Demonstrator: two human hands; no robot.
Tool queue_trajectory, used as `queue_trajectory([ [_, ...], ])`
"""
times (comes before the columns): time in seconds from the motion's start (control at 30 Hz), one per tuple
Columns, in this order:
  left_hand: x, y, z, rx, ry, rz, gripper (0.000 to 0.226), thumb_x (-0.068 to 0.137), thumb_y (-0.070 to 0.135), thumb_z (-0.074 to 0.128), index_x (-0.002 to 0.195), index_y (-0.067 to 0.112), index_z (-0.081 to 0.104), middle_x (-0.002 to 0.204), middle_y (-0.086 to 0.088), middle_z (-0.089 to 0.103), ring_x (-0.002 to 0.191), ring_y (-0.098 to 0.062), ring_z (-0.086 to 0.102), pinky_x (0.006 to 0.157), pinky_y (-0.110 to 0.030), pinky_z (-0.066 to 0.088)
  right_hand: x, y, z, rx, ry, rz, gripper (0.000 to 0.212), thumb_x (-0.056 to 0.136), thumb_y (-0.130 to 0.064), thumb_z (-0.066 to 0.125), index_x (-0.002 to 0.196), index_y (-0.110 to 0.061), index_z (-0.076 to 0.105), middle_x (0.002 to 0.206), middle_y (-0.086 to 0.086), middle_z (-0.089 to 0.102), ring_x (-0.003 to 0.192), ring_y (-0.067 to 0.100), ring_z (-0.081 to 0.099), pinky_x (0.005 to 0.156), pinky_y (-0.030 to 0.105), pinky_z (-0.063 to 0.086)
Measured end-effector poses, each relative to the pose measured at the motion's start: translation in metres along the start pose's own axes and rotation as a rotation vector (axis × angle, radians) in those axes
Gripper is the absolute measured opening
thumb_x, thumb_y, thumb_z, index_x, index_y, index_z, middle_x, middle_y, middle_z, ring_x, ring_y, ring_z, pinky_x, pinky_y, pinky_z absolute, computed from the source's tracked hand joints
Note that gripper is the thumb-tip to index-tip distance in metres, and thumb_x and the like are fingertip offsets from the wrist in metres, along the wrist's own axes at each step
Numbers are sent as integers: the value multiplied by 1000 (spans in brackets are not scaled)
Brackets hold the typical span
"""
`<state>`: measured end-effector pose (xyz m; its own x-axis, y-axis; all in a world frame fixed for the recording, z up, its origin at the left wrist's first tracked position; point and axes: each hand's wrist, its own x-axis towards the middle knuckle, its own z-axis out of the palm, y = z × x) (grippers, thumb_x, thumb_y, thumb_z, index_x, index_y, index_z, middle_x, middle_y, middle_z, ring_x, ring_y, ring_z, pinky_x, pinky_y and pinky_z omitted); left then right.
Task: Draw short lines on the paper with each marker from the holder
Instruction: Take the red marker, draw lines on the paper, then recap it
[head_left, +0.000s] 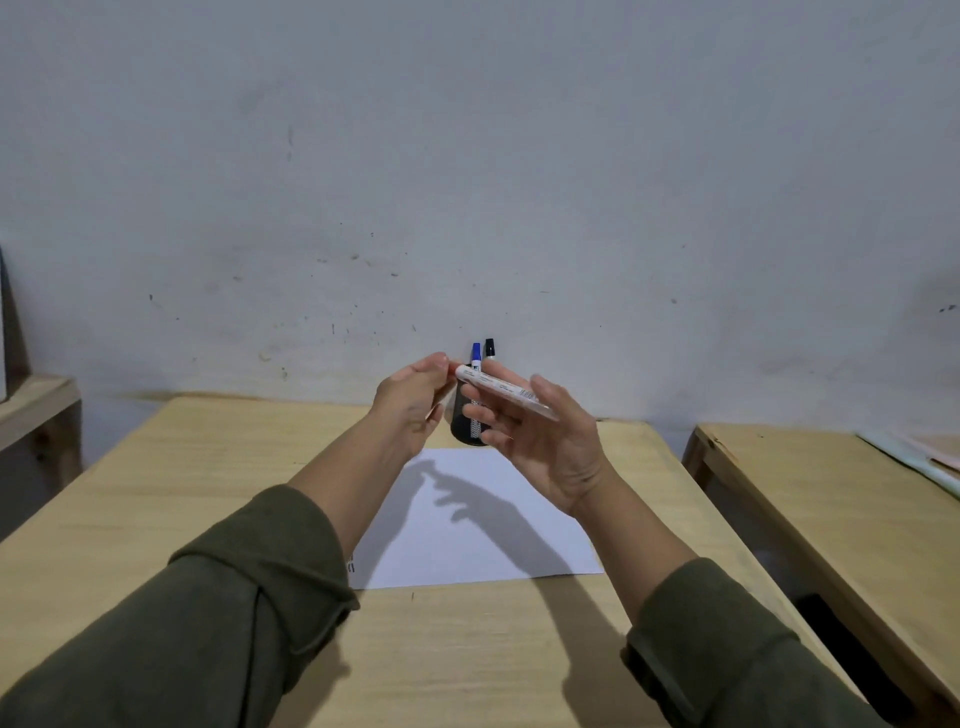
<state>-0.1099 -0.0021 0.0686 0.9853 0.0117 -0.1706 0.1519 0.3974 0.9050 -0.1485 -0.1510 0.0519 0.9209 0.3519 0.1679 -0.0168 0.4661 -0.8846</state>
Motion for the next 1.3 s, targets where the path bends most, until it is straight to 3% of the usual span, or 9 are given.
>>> queue_trajectory([
  [0.1,19,6,4,88,-65,10,12,93,20,53,96,19,65,85,10,66,81,-2,58,71,-22,37,7,-8,-7,-7,-32,35,71,70,-48,70,126,-5,58,115,14,65,93,21,66,71,23,52],
  [0.2,35,14,14,192,-126,73,19,89,21,60,108,18,62,93,5,68,90,-8,60,75,-23,38,26,-12,-16,-146,107,-11,30,91,-16,56,117,-4,61,105,14,68,82,18,68,71,23,54],
  [0.27,51,16,19,304,-123,131,28,86,24,64,114,17,61,105,0,67,98,-12,61,74,-21,41,42,-15,-26,-174,185,-45,20,91,-2,53,108,-6,60,96,14,69,74,18,69,70,25,55],
  [0.43,97,7,17,679,-35,226,40,82,29,68,121,21,62,122,0,64,114,-15,57,102,-29,41,87,-28,-54,-489,303,-99,54,86,4,59,125,-30,44,89,14,66,80,24,66,82,41,54],
  [0.6,130,-8,10,921,-14,200,54,82,33,68,132,19,54,138,-2,54,125,-18,50,103,-29,37,132,-34,-73,-868,433,-160,81,86,3,57,141,-46,24,99,14,54,86,22,60,78,41,59],
  [0.73,143,-16,3,1021,-32,181,59,82,35,68,135,16,51,140,-6,53,129,-21,48,108,-34,37,156,-27,-83,-1044,429,-199,80,86,1,56,142,-46,23,100,-10,48,86,12,56,77,37,58],
  [0.9,151,-23,-2,1004,-70,178,49,82,30,69,128,18,58,128,-5,62,118,-20,56,102,-31,42,167,-10,-93,-1179,378,-171,74,85,2,57,140,-38,28,112,0,52,84,14,58,61,16,48],
  [1.13,159,-23,-6,949,-97,154,48,78,28,74,124,16,62,123,-2,66,115,-15,59,101,-27,43,168,4,-101,-1290,333,-121,64,80,1,58,134,-28,39,76,-22,47,67,4,53,55,1,37],
  [1.3,163,-24,-9,901,-103,125,51,75,27,76,123,16,62,121,-5,67,110,-14,62,93,-21,44,173,9,-104,-1349,355,-84,49,78,-3,64,123,-21,52,91,3,64,81,21,62,65,16,43],
])
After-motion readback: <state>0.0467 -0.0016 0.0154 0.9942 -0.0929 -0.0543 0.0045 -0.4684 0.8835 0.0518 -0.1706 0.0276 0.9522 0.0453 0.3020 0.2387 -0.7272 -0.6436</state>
